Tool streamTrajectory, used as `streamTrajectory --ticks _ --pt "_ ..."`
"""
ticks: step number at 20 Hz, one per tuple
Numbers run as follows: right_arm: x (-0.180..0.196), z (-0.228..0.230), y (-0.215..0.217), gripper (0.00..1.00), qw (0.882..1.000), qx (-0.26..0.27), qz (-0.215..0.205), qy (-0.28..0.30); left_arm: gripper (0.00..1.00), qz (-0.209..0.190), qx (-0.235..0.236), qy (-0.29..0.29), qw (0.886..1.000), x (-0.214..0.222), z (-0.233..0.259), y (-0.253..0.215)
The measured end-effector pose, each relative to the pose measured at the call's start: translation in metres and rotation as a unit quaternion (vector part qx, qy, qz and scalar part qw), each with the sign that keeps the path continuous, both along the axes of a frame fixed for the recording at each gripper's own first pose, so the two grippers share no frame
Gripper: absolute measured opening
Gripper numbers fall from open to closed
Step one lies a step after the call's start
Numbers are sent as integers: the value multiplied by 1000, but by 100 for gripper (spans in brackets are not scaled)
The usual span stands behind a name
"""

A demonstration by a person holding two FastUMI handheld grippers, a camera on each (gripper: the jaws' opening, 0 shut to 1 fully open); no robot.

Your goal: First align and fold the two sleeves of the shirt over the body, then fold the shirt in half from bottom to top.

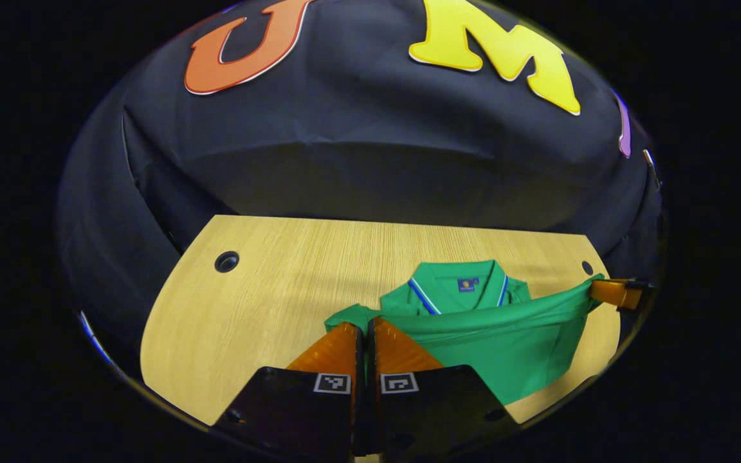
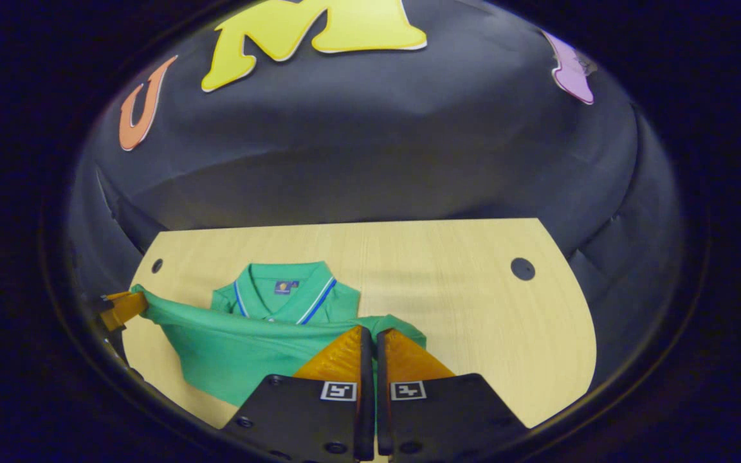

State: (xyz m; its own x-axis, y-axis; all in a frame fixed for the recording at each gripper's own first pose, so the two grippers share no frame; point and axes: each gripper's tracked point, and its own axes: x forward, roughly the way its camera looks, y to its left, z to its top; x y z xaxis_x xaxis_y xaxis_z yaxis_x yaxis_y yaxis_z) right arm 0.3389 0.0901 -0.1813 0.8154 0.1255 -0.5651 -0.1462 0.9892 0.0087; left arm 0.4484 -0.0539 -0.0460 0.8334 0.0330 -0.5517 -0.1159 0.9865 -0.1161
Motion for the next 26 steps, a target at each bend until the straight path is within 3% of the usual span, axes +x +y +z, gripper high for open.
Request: streamTrajectory --ticks 4,7,14,17,19,20,21,24,25,26 --pt "51 -12 16 2 998 -13 22 -50 3 5 16 -22 1000 48 -28 -3" --pt "73 -40 24 5 999 1 14 -33 2 8 26 -12 1000 66 -48 -3" --pt "89 -86 15 5 999 28 -10 15 4 5 27 -5 1000 81 -70 -7" --pt "89 -85 12 5 1000 -10 -12 12 8 5 18 4 1000 78 -77 -8" --pt "84 -78 14 14 1000 -20 -9 7 12 1 0 1 1000 77 -74 -13" --pt "84 -74 16 19 1000 -19 -6 3 27 0 -4 -1 1000 75 -71 -14" --pt "83 -72 14 30 1000 -23 -10 3 34 0 -7 -3 1000 73 -67 -14" --pt "65 -53 11 77 999 -37 -14 1 100 6 0 -10 1000 63 -47 -11" --pt "58 -46 13 93 999 -37 -14 2 100 8 -1 -12 1000 56 -38 -11" --pt "48 -35 16 93 1000 -28 -9 3 100 7 -2 -14 1000 50 -28 -12"
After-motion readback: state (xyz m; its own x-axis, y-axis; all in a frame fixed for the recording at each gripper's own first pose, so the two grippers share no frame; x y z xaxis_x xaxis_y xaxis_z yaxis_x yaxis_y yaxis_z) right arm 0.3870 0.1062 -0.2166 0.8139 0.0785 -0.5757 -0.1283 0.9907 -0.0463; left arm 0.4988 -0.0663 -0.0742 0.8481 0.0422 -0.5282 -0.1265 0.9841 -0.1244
